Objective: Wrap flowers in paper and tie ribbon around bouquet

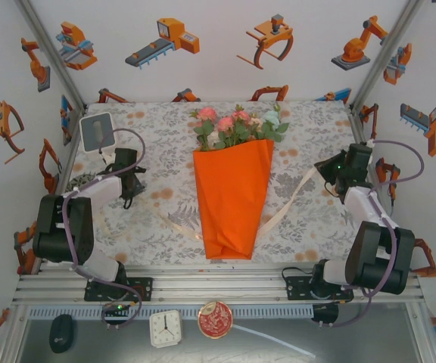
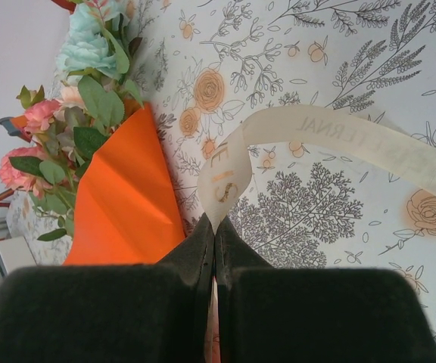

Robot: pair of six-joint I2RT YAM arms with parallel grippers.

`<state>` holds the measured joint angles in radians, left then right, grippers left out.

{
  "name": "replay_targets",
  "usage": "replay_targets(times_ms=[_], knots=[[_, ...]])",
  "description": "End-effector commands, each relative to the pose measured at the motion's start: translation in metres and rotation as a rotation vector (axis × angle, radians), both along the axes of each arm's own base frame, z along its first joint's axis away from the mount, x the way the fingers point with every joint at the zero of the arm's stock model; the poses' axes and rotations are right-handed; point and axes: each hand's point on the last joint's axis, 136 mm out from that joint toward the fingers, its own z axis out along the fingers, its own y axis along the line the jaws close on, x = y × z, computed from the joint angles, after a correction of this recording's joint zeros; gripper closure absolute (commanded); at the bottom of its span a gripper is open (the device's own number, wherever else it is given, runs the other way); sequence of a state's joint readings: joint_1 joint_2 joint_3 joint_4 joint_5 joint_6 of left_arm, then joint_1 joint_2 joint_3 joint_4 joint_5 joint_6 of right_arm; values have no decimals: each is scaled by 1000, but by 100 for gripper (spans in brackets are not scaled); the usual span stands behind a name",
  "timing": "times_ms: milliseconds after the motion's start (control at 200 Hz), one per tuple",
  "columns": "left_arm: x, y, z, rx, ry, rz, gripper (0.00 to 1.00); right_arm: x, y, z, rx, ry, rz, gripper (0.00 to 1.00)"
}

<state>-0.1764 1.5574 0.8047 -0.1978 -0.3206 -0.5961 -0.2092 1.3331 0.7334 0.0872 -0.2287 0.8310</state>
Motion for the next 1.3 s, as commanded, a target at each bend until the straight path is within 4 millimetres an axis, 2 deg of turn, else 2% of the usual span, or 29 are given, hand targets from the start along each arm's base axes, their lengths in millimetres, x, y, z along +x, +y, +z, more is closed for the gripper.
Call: replay_targets(times_ms=[0, 10, 145, 305, 456, 566, 661, 786, 861, 941, 1066, 1121, 1186, 1297], knots=[[-1, 1, 4, 16, 21, -12, 97, 4, -2, 8, 9, -23, -4, 100], [-1, 1, 4, 15, 20, -12, 100, 4, -2, 8, 8, -24, -6, 100], [13, -2, 19, -16, -34, -11, 100, 7, -4, 11, 7, -28, -13, 100], [56, 0, 43, -67, -136, 16, 100, 31, -13, 26, -7, -75, -32, 100], [95, 1, 43, -98, -152, 25, 100, 58, -25, 33, -36, -93, -58, 100], [104, -7, 46, -130, -156, -3, 100, 70, -18, 33, 5, -90, -24, 100], [98, -20, 46, -181, -167, -37, 100, 62, -9, 28, 48, -93, 1, 100], [84, -40, 48, -247, -183, -102, 100, 39, 2, 23, 67, -93, 30, 100], [77, -50, 58, -266, -205, -136, 89, 24, 6, 37, 56, -129, 38, 100], [68, -57, 77, -254, -231, -168, 63, 10, 8, 56, 19, -165, 49, 100], [47, -50, 115, -169, -302, -167, 42, -9, 0, 86, -58, -198, 6, 100], [34, -48, 130, -150, -328, -163, 37, -14, -5, 95, -75, -209, -26, 100], [15, -51, 138, -137, -333, -155, 35, -19, -9, 106, -89, -230, -57, 100], [-19, -52, 128, -78, -277, -138, 34, -25, -26, 121, -139, -253, -143, 100]])
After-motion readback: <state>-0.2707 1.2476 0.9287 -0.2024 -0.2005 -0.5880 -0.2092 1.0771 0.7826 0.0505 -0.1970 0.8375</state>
